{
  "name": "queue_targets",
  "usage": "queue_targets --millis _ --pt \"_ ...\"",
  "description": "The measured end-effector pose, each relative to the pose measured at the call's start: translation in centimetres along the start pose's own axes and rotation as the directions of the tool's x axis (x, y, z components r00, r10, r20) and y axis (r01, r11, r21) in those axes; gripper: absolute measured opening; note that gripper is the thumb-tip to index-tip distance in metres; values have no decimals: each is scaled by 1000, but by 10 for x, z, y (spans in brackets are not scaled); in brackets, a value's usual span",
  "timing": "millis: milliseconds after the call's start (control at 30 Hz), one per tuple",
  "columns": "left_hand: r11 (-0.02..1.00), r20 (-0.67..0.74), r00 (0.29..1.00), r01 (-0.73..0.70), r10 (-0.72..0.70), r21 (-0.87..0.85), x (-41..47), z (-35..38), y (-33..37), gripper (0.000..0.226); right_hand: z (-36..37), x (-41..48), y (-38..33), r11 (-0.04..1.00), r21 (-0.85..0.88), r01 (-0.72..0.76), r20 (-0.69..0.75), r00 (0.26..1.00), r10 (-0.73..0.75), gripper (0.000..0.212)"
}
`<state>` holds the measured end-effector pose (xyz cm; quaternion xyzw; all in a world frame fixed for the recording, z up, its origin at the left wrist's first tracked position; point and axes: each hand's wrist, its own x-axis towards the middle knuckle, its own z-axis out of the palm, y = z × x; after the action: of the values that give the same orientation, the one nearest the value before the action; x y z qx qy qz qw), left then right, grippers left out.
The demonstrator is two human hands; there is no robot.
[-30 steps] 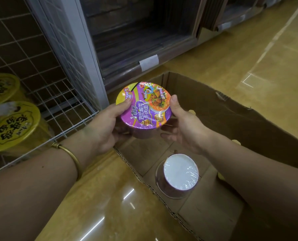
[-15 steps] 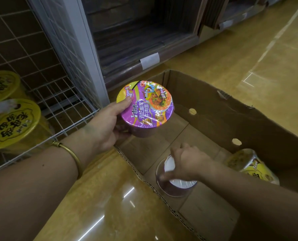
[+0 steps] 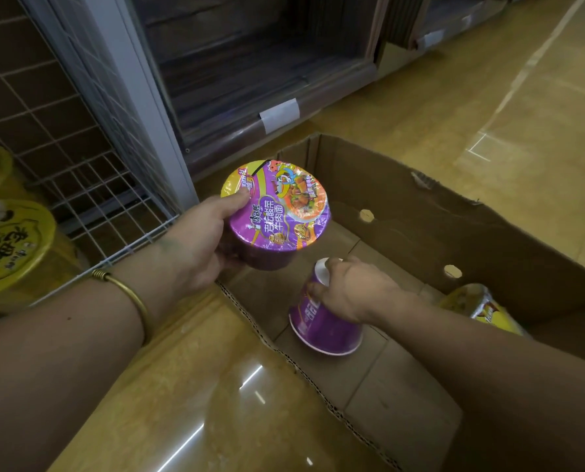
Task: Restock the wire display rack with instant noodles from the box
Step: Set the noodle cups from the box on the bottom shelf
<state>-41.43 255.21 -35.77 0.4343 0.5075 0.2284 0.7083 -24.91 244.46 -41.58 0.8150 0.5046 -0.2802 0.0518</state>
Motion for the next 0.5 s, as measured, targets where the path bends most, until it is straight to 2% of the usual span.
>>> queue_targets --millis 100,167,267,333,400,500 --pt "1000 -3 1000 21 -21 6 4 10 2 37 9 4 1 997 77 -2 -47 999 6 44" --pt "999 1 1000 30 -30 14 6 15 1 34 10 5 5 990 135 28 -142 990 -9 36" --pt "999 3 999 34 -34 6 9 21 -1 28 7 6 16 996 -1 86 -289 954 -83 29" --pt "999 7 999 36 -36 -4 12 24 -2 27 3 5 17 992 -108 67 -329 939 -99 31" --pt "999 5 999 39 -39 -8 14 27 -5 31 -1 4 16 991 -136 14 -320 946 -57 49" --pt "999 -7 999 39 -39 6 16 29 -11 39 4 3 17 984 -169 -58 -164 986 30 110"
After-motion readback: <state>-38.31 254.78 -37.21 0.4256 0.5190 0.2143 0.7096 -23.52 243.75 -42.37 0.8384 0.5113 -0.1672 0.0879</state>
